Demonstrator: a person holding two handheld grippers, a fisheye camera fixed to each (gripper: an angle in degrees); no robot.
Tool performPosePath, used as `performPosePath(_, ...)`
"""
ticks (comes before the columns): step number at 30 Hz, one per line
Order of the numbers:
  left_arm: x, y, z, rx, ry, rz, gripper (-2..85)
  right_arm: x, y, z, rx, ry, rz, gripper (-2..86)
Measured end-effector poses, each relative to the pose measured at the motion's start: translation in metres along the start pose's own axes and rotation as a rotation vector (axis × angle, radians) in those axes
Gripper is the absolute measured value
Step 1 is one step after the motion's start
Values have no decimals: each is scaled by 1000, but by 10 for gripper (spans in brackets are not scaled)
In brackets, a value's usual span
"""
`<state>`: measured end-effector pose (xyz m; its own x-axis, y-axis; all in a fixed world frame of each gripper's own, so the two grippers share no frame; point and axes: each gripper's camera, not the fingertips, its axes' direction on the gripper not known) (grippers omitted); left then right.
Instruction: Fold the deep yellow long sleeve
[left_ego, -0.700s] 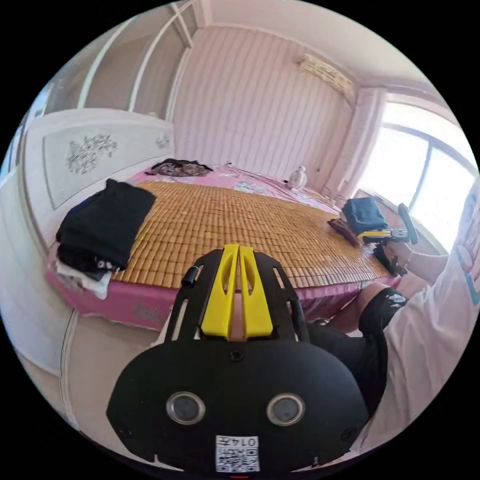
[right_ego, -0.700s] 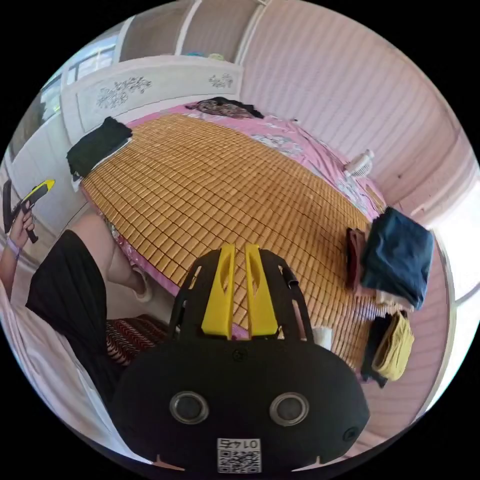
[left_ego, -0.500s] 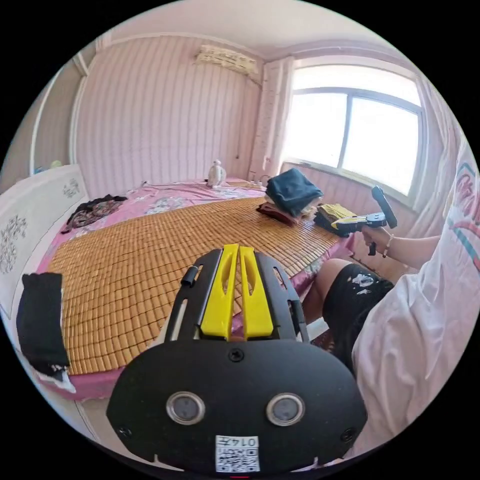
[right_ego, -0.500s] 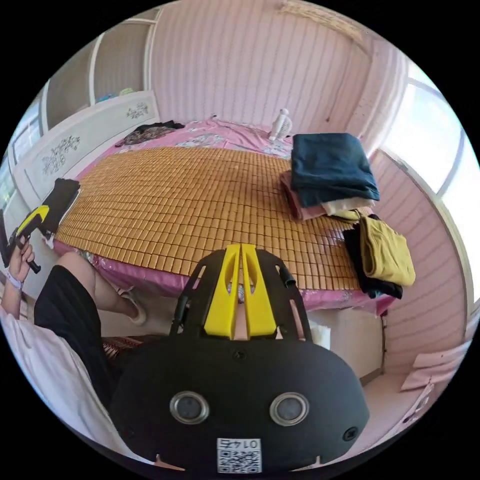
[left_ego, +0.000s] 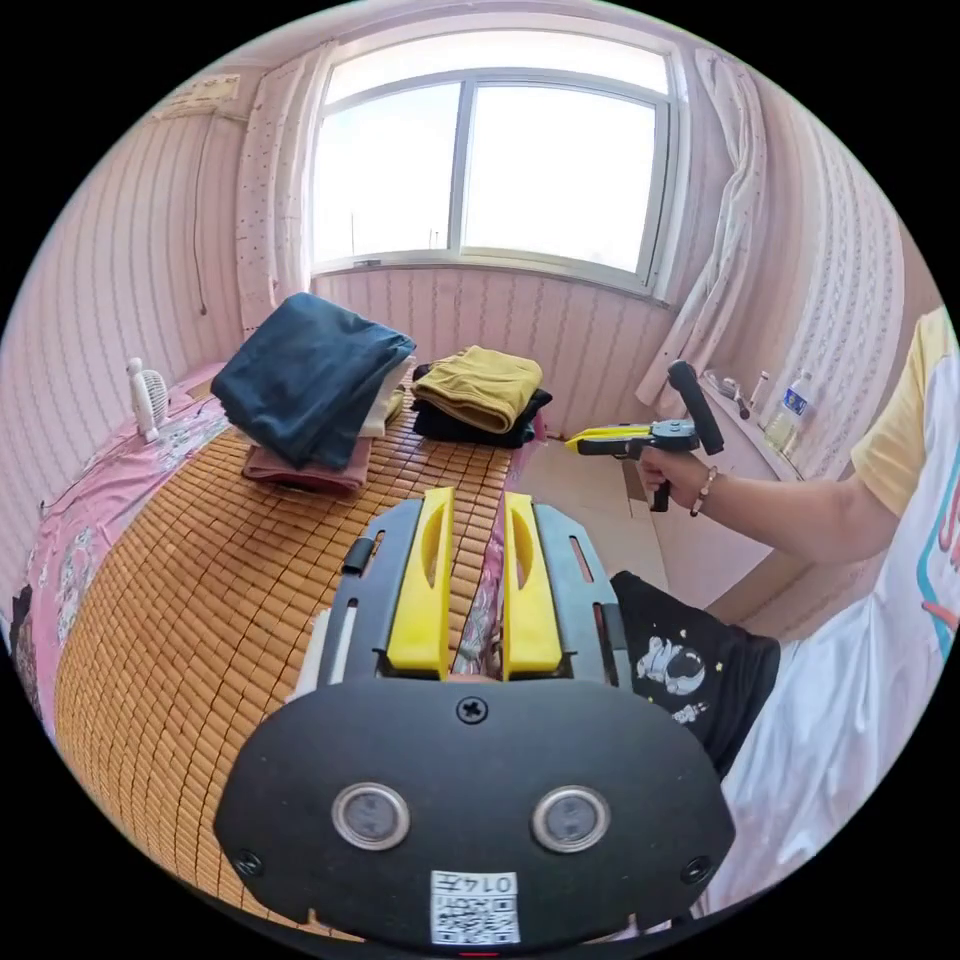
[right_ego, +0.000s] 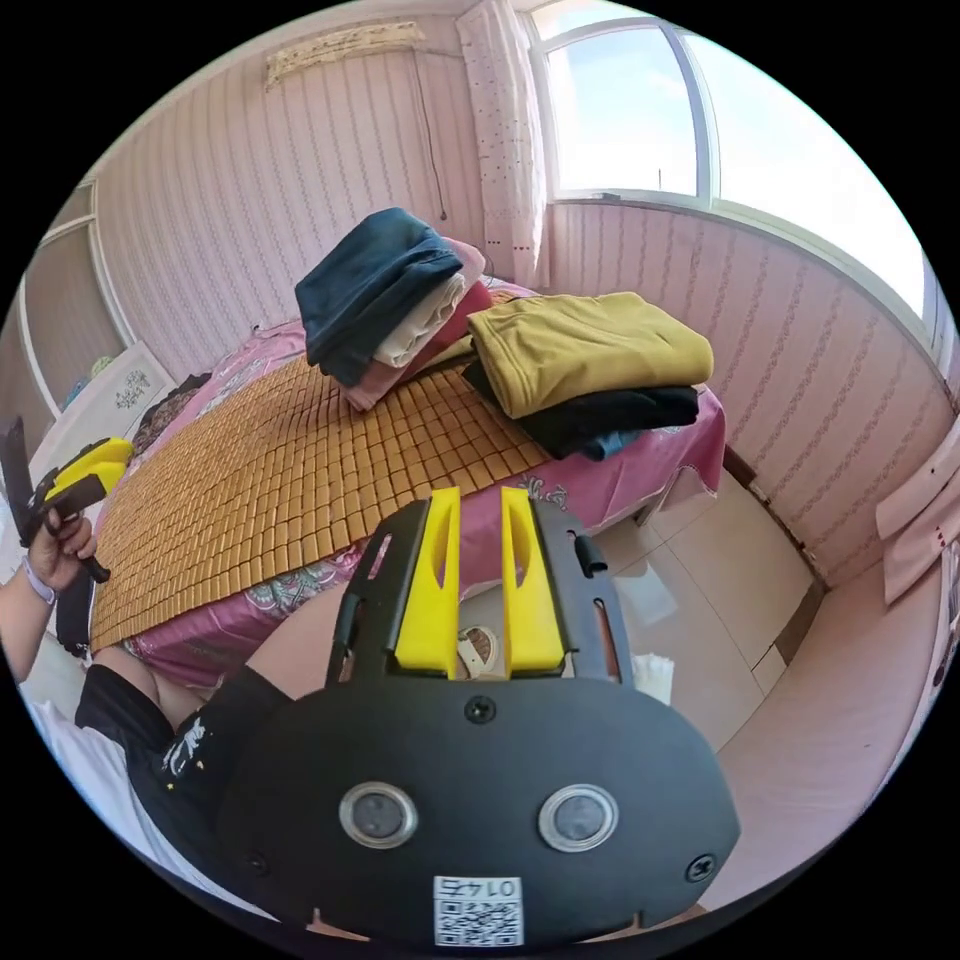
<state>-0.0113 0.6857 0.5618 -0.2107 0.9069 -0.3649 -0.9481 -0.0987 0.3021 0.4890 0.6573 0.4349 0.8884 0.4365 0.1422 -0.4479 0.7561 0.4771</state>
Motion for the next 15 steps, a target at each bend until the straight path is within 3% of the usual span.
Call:
performPosePath(4, -13, -69, 98, -76, 104, -4, 130, 58, -44, 12, 40, -60, 138, 123)
performPosePath(10, -28, -142, 220, -159, 159, -187, 147, 120, -85, 43, 55, -99, 352, 122)
performPosePath(15, -42, -181, 279, -251, 165, -246, 137, 125, -94, 57, 24, -104, 296, 75)
